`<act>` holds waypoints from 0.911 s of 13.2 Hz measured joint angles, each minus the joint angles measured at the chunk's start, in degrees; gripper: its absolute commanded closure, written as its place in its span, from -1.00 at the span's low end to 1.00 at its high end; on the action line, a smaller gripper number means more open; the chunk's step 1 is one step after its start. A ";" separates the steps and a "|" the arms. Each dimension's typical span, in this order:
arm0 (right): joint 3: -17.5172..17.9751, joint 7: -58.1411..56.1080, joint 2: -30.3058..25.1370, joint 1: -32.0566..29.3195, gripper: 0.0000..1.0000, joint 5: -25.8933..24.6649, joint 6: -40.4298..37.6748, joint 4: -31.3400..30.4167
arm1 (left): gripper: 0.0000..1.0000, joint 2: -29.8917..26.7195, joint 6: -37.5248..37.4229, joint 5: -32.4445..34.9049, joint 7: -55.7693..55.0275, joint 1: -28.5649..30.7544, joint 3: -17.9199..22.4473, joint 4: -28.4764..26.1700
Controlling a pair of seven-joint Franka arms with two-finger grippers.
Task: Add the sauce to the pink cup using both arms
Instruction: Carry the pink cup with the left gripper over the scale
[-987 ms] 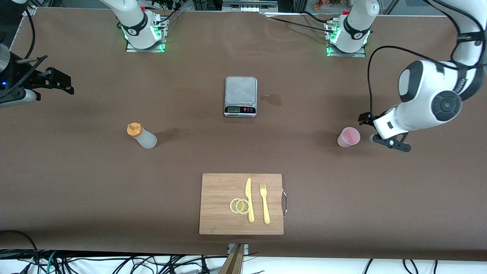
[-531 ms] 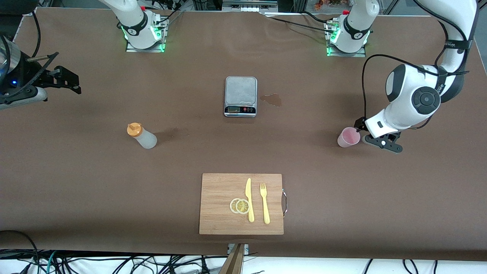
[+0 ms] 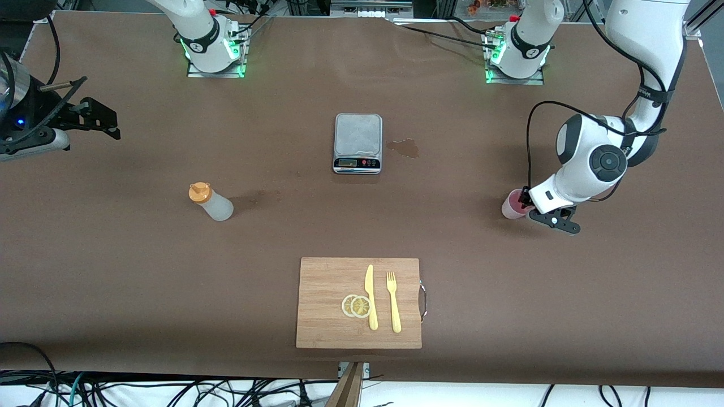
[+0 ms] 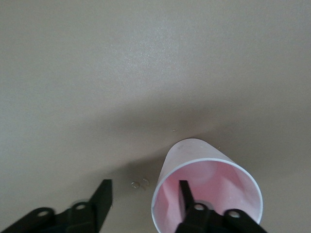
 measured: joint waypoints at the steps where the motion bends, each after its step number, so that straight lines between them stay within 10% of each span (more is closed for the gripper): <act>1: -0.01 -0.01 0.00 0.00 -1.00 -0.07 0.00 0.00 | 1.00 -0.01 0.00 0.00 -0.02 0.00 0.00 0.01; 8: -0.11 -0.04 0.00 -0.01 -1.00 -0.26 0.00 0.00 | 1.00 -1.07 -5.68 -0.13 -0.32 -0.08 -1.84 2.74; 12: -0.04 -0.05 0.00 0.07 -1.00 -0.26 0.00 0.02 | 1.00 -3.00 -19.87 -0.14 -8.32 -0.07 -9.83 11.96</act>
